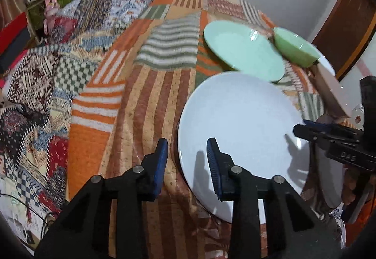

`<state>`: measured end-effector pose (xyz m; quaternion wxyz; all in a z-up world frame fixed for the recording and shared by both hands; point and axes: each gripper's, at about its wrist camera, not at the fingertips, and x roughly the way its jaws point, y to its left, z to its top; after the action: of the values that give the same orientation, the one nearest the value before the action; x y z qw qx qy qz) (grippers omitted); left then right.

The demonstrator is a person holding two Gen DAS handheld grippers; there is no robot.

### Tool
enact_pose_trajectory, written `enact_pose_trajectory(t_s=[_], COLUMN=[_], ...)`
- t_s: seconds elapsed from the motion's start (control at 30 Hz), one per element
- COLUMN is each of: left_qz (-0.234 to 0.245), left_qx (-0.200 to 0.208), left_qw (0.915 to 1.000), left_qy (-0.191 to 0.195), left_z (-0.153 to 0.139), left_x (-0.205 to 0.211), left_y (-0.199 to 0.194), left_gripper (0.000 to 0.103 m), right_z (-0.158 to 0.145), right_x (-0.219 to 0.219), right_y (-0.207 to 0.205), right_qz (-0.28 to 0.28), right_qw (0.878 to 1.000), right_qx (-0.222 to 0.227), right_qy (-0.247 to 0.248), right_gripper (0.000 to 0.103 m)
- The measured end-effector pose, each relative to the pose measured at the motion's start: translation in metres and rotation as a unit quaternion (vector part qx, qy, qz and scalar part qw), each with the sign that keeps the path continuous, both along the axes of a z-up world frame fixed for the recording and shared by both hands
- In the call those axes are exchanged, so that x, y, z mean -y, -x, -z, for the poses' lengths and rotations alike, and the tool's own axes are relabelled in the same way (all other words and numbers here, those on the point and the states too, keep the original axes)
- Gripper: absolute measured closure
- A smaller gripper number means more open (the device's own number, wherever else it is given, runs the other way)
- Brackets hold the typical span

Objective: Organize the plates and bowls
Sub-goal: 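Move both tools to the white plate rim and close them on it, then lift the white plate with both tools and carry it over the purple plate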

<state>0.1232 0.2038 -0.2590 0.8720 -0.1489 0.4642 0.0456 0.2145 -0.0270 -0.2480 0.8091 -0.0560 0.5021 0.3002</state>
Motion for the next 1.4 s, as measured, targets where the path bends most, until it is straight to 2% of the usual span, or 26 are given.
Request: enact_pose_trajectory(t_s=[0.07, 0.17, 0.3, 0.4, 0.5, 0.7, 1.4], left_qz=[0.004, 0.014, 0.021, 0.020, 0.014, 0.016, 0.041], left_qx=[-0.010, -0.017, -0.018, -0.019, -0.020, -0.020, 0.043], left_qw=[0.9999, 0.9994, 0.9995, 0.9992, 0.9989, 0.9993, 0.9982], left_qy=[0.011, 0.025, 0.017, 0.027, 0.039, 0.028, 0.002], left_z=[0.008, 0.014, 0.014, 0.013, 0.011, 0.002, -0.070], left_x=[0.000, 0.003, 0.011, 0.010, 0.009, 0.017, 0.068], left_y=[-0.001, 0.001, 0.007, 0.010, 0.014, 0.019, 0.036], left_gripper=[0.074, 0.075, 0.075, 0.076, 0.076, 0.076, 0.076], right_z=[0.001, 0.003, 0.003, 0.003, 0.000, -0.008, -0.057], right_x=[-0.001, -0.001, -0.001, 0.001, 0.001, 0.003, 0.051], right_y=[0.000, 0.000, -0.001, 0.000, 0.002, 0.012, 0.045], right_qz=[-0.004, -0.006, -0.004, 0.000, 0.002, 0.003, 0.045], right_qw=[1.000, 1.000, 1.000, 1.000, 1.000, 1.000, 0.996], right_qx=[-0.002, -0.005, -0.002, -0.002, -0.001, 0.019, 0.068], right_qy=[0.000, 0.000, 0.003, 0.003, 0.004, 0.010, -0.032], right_gripper=[0.069, 0.072, 0.077, 0.082, 0.083, 0.083, 0.083])
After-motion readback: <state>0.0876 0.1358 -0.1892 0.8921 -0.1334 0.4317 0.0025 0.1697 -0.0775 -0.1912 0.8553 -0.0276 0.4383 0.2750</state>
